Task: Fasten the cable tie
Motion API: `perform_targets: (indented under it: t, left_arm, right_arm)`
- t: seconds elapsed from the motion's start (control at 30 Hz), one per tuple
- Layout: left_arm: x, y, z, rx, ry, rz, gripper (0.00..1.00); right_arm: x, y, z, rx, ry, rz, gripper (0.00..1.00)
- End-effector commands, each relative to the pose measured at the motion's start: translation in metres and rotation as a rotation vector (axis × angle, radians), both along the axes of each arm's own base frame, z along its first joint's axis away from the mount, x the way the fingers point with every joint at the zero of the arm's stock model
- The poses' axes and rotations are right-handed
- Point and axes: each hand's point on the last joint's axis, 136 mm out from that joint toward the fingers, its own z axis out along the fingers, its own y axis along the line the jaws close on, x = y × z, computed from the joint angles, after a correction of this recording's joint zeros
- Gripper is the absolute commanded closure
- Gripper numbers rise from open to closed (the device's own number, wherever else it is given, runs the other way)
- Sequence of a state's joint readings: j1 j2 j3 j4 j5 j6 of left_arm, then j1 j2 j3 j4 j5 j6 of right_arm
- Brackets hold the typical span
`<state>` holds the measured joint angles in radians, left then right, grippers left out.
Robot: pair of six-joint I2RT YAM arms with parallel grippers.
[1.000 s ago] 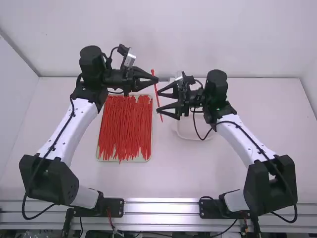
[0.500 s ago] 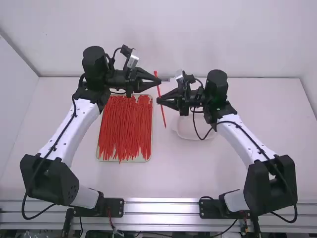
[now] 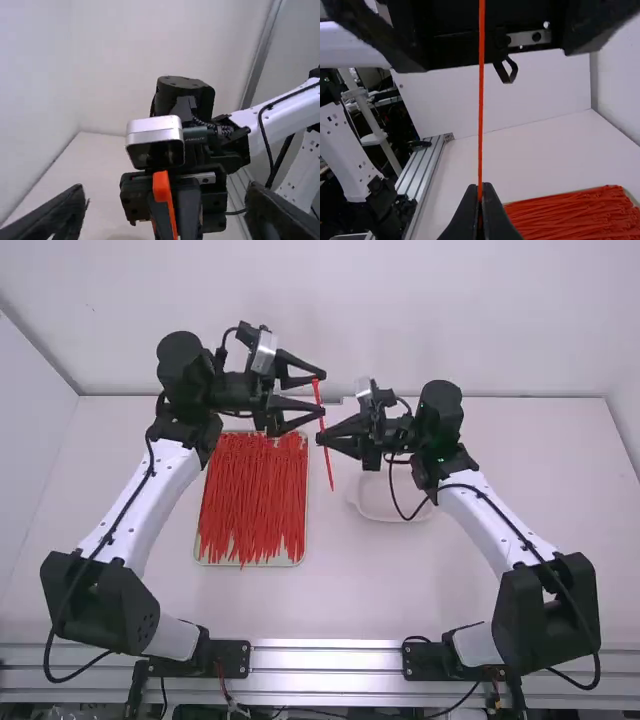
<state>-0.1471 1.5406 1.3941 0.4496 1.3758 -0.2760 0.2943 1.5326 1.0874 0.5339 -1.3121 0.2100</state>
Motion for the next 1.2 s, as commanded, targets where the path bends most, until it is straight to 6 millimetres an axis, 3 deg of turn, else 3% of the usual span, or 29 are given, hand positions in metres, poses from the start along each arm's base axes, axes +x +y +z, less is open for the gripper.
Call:
perform_targets:
  t: [0.0,0.17,0.67,1.03,1.17]
  left_arm:
    - [-0.008,0.0,0.018,-0.016,0.008,-0.002,0.27]
    - [-0.008,0.0,0.02,-0.02,0.007,-0.001,0.44]
    - [0.002,0.001,0.023,-0.04,0.03,0.057,0.62]
    - [0.002,0.002,0.029,-0.056,0.021,0.064,0.65]
    - [0.002,0.002,0.029,-0.057,0.023,0.066,0.71]
  right_arm:
    - [0.006,0.002,0.011,0.01,-0.029,-0.023,1.0]
    - [0.01,0.003,0.015,0.019,-0.056,-0.047,1.0]
    - [0.014,0.003,0.023,0.041,-0.081,-0.075,1.0]
    - [0.015,0.007,0.025,0.048,-0.09,-0.091,1.0]
    - [0.016,0.007,0.025,0.049,-0.091,-0.094,1.0]
